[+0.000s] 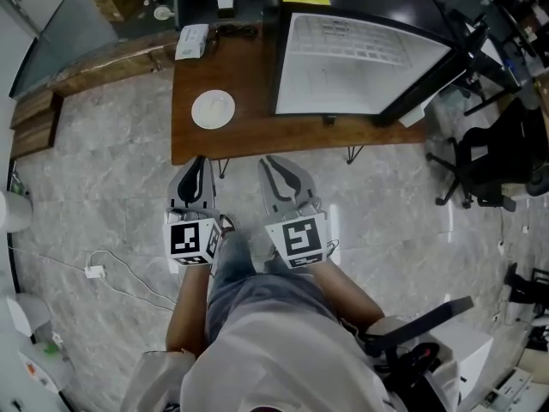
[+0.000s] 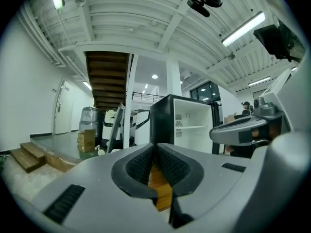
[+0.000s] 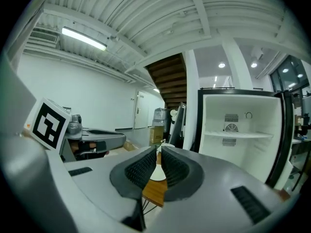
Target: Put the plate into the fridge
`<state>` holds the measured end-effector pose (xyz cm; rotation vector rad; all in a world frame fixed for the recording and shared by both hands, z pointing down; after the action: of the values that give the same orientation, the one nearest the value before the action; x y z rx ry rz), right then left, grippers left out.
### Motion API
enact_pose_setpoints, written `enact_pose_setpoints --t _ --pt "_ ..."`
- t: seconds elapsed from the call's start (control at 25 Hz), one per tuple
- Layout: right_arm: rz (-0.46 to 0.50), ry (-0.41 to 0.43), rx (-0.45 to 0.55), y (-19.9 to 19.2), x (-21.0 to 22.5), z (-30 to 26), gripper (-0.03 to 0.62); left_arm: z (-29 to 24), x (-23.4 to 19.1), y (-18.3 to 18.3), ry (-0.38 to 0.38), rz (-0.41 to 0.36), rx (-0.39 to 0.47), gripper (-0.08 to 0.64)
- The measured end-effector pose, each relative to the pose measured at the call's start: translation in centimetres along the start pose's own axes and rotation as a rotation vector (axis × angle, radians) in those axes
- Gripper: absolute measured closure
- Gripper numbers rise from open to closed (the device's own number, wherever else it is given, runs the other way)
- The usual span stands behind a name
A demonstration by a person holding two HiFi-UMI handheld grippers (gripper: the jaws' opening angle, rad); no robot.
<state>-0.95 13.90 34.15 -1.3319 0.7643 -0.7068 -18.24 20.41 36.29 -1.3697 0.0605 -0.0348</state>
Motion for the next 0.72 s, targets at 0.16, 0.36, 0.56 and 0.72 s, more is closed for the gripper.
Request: enact_pose_setpoints --t 0.16,0.36,0.56,0.72 --pt "0.012 -0.011 -0.056 -3.7 -1.3 -7.6 0.574 -4.6 -7.9 -4.5 -0.059 -0.01 -0.069 0.539" --pt "0.011 -0.089 -0.173 -9.5 -2.9 -18.1 0.574 -11.9 -18.3 -13.0 -0.268 0.118 -0.284 0.538" --pt "-0.019 -0.193 -0.326 -15.4 -3.1 -26.4 0.572 -19.0 -25.9 -19.7 -0.428 0.156 -0.482 0.51" --pt "-0.121 -0.266 -0.427 -20.3 -2.2 -29.6 0.546 -23.2 -28.5 -23.7 -0.52 0.161 -0.631 0.378"
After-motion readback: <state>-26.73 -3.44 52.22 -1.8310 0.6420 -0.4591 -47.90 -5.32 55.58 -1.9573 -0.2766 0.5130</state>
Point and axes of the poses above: the fingertips, and each gripper's own axes: z backward along the fingers, x to its right, y out of its top, the point moved 9 cm from there along z, backward along the fingers, and after that the axes turned 15 degrees about x, right-handed, at the moved point
